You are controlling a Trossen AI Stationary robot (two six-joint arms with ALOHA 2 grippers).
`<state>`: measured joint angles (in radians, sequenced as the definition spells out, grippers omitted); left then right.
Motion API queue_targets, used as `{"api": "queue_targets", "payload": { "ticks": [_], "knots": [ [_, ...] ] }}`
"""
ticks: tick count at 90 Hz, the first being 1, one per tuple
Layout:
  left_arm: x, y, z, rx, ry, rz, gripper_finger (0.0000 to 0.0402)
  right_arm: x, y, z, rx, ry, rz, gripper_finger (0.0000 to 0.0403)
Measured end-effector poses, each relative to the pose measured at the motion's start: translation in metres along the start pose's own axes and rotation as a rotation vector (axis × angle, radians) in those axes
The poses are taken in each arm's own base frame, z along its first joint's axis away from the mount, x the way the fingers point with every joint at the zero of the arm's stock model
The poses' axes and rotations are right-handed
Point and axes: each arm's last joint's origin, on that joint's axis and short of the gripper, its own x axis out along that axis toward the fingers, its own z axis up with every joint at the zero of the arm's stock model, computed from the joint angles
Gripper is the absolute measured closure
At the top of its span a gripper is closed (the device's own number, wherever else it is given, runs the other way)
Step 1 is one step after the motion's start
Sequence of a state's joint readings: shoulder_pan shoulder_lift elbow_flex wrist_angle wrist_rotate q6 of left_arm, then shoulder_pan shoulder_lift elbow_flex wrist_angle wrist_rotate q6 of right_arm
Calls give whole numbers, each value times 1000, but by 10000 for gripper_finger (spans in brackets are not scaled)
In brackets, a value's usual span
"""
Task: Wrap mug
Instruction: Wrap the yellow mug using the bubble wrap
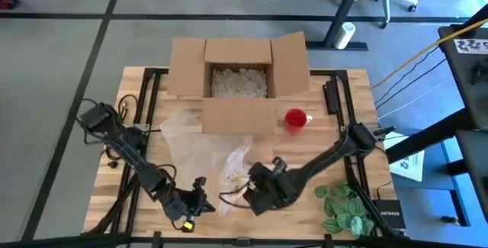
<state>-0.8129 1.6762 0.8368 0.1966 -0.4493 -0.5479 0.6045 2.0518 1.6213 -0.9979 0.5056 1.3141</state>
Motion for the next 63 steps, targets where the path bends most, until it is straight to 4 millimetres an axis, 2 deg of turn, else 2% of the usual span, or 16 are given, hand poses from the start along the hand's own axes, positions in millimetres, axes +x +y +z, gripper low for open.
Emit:
{"api": "queue_targets", "payload": {
  "ticks": [12, 25, 33, 42, 53, 63],
  "knots": [
    [-1, -3, 1, 11, -16, -20, 402, -3, -7, -46, 63, 5, 78, 403],
    [-2, 2, 9, 12, -36, -11, 402, -19, -34, -75, 124, -54, 201, 403],
    [1, 8, 13, 6, -31, -24, 402, -31, -61, -78, 123, -82, 273, 403],
    [8, 16, 21, -37, -31, -84, 402, -35, -93, -74, 101, -119, 369, 403],
    [15, 26, 28, -57, -46, -109, 402, -18, -129, -65, 141, -213, 491, 403],
    [18, 30, 36, -58, -74, -117, 402, 6, -147, -54, 196, -298, 608, 403]
  ]
}}
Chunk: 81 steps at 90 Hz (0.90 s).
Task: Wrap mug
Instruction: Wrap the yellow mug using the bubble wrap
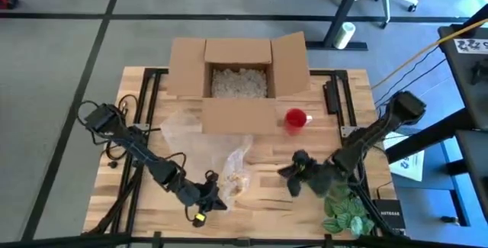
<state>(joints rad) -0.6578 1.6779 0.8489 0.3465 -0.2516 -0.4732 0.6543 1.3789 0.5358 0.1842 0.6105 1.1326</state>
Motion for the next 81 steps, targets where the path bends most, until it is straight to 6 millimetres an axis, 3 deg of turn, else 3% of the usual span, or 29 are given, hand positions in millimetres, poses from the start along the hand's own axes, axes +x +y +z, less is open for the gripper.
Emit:
{"api": "queue_targets", "payload": {
  "ticks": [17, 34, 57, 81],
  "knots": [
    [2, 12, 0, -11, 33, 53, 402, 27, -18, 15, -69, -66, 42, 403],
    [3, 22, -5, -35, 104, 111, 402, 66, -19, 24, -105, -10, -10, 403],
    [1, 25, -12, -10, 179, 151, 402, 115, 3, 26, -150, 59, 42, 403],
    [-2, 32, -21, 34, 263, 241, 402, 127, 37, 11, -168, 107, 138, 403]
  ]
}}
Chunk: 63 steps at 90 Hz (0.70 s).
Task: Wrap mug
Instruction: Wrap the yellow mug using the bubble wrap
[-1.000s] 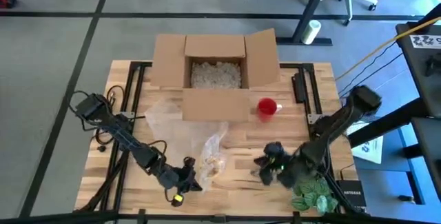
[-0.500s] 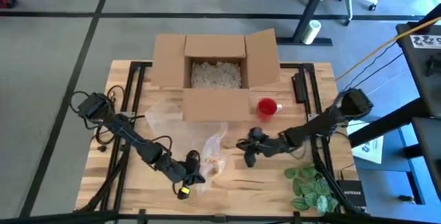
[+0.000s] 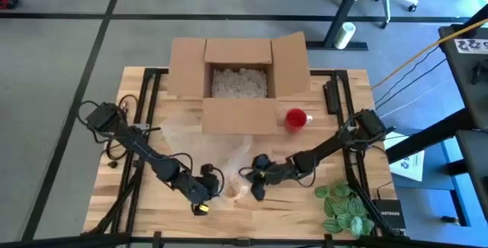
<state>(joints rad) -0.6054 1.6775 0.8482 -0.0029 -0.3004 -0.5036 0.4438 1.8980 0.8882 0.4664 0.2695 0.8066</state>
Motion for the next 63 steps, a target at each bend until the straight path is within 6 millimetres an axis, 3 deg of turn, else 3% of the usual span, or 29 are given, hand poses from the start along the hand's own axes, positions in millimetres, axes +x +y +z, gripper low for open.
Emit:
{"api": "queue_targets", "payload": {
  "ticks": [32, 63],
  "knots": [
    [0, 19, 10, 48, -17, 86, 402, -5, 19, -16, 82, 9, -20, 403],
    [-33, 17, 23, 49, -71, 54, 402, -23, 41, -38, 121, 55, -6, 403]
  ]
}}
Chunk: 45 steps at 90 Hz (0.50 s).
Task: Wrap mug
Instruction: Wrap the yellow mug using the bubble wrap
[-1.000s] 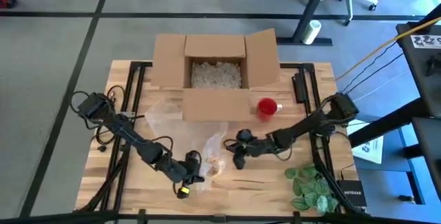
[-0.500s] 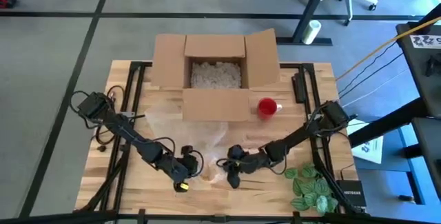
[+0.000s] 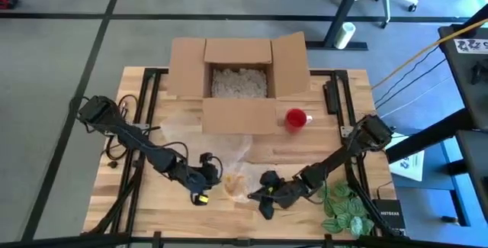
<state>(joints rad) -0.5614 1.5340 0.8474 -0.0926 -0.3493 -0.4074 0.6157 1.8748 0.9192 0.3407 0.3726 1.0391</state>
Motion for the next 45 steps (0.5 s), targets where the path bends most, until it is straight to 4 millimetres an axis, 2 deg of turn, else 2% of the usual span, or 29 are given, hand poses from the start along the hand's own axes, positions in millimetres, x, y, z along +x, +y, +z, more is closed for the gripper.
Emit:
{"api": "queue_targets", "payload": {
  "ticks": [20, 45],
  "knots": [
    [-22, -14, 2, 21, -44, -48, 402, -23, 8, 2, -1, -7, -51, 403],
    [-43, -28, -3, 10, -82, -43, 402, -74, 12, 1, 21, -33, -232, 403]
  ]
}}
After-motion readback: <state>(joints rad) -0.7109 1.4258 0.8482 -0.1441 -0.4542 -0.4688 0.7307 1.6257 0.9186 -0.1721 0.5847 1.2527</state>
